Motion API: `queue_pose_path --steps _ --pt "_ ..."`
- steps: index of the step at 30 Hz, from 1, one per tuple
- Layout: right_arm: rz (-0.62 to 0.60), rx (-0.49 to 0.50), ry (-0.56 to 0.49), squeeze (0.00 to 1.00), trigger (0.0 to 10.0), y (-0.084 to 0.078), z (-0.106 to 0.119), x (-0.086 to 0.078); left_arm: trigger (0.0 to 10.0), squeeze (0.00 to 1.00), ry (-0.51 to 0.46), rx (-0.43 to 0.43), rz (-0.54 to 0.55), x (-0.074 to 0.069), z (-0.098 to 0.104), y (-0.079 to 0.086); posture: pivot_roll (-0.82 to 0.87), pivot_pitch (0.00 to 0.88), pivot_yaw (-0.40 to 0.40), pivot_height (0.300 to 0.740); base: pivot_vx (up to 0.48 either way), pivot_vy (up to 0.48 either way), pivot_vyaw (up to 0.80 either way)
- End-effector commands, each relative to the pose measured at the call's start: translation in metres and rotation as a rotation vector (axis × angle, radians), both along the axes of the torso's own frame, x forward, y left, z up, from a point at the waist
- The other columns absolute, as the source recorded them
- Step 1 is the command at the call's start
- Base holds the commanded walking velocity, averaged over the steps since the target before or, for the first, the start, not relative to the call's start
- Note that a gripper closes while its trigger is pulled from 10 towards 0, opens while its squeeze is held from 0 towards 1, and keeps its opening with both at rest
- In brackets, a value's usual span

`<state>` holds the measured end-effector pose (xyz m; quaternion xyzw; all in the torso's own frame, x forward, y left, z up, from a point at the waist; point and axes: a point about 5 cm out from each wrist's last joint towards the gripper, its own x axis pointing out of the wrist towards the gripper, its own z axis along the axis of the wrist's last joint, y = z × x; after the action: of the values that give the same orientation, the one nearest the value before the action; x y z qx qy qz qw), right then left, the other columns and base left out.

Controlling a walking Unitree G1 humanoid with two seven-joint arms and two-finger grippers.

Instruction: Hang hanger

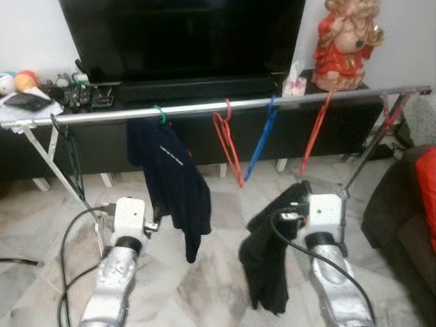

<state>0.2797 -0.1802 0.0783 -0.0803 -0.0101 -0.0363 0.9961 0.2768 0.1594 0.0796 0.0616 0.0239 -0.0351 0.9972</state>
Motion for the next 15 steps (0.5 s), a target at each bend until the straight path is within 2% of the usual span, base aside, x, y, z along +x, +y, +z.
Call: queue_pose_path --steps 1,2,15 --pt "0.024 0.007 -0.055 0.00 10.0 0.0075 0.0110 0.0043 10.0 0.00 -0.014 0.028 0.022 0.0005 0.0038 0.0087 -0.08 0.000 -0.018 0.740 0.000 -0.274 0.76" --pt "0.026 0.008 -0.056 0.00 10.0 0.0076 0.0110 0.0042 10.0 0.00 -0.014 0.028 0.022 0.0005 0.0038 0.0088 -0.08 0.000 -0.018 0.740 0.000 -0.274 0.76" --pt "0.004 0.027 -0.037 0.00 10.0 0.0061 0.0075 0.0040 10.0 0.00 -0.014 0.027 0.021 0.0005 0.0040 0.0090 -0.08 0.000 -0.019 0.740 0.000 -0.273 0.00"
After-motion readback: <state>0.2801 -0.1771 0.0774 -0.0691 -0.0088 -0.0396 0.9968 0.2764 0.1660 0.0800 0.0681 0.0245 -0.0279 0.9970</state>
